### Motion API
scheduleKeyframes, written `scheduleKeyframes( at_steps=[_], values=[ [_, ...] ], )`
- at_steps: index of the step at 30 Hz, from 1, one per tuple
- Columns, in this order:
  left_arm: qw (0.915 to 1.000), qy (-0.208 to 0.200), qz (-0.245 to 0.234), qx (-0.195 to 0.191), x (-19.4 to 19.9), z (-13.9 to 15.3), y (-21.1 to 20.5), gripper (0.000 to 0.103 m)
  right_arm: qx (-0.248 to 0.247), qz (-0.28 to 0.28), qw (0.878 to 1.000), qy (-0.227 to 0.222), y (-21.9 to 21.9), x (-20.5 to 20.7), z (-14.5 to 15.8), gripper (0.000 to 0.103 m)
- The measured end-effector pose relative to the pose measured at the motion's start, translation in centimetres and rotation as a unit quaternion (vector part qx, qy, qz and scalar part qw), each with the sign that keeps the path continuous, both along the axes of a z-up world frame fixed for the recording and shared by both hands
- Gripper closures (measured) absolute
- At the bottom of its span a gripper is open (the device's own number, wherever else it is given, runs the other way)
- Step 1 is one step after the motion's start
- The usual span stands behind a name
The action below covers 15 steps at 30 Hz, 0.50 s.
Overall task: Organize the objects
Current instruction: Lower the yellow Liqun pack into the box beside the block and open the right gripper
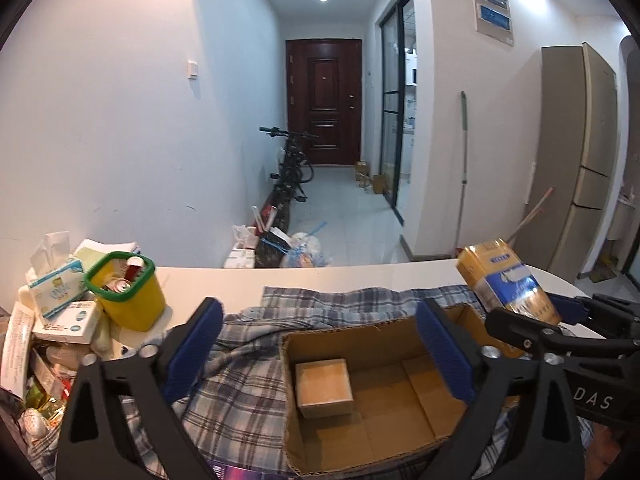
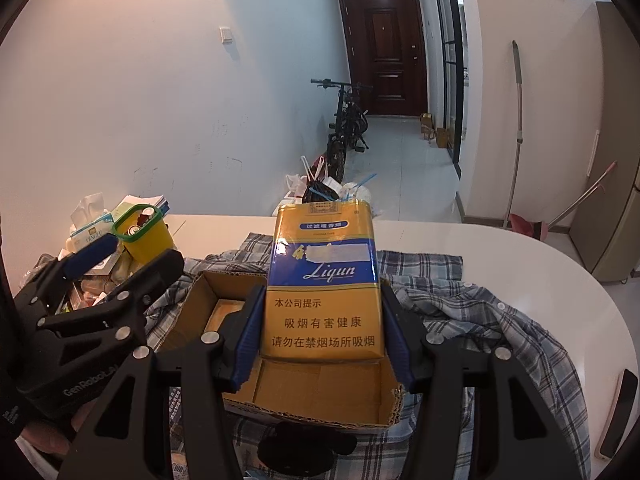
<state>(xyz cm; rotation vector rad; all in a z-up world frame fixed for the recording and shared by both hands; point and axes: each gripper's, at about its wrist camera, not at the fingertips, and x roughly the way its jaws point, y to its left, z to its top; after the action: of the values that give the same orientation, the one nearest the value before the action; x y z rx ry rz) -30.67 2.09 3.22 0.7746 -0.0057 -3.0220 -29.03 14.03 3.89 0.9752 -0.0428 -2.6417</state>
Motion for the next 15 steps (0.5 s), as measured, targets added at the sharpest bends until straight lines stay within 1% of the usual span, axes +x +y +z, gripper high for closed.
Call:
scheduleKeyframes(
  at_steps=[2,4,8,10,11,13,15],
  values=[
    [0.9998,0.012,0.014,0.007,0.3,0.4,-0.3,0.0,-0.001,-0.002,1.0,0.0,0.2,0.0,0.0,0.049],
    [0.9993,0.022,0.015,0.027,0.8,0.9,-0.9,0.0,-0.002,-0.006,1.0,0.005,0.3,0.1,0.2,0.049],
    [0.9977,0.023,0.014,0.063,1.0,1.7,-2.2,0.0,0.001,-0.011,1.0,0.013,0.4,0.4,0.6,0.049],
    [0.9961,0.016,-0.001,0.086,0.9,1.8,-2.6,0.0,0.002,-0.01,1.0,0.013,0.4,0.4,0.6,0.049],
    [0.9945,0.005,-0.027,0.101,0.8,2.0,-2.7,0.0,0.003,-0.009,1.0,0.011,0.3,0.3,0.5,0.049],
    [0.993,-0.002,-0.046,0.108,0.9,2.4,-2.6,0.0,0.006,-0.009,1.0,0.008,0.3,0.1,0.3,0.049],
    [0.994,0.003,-0.043,0.101,1.3,2.8,-2.3,0.0,0.012,-0.011,1.0,0.004,0.2,-0.1,0.1,0.049]
  ],
)
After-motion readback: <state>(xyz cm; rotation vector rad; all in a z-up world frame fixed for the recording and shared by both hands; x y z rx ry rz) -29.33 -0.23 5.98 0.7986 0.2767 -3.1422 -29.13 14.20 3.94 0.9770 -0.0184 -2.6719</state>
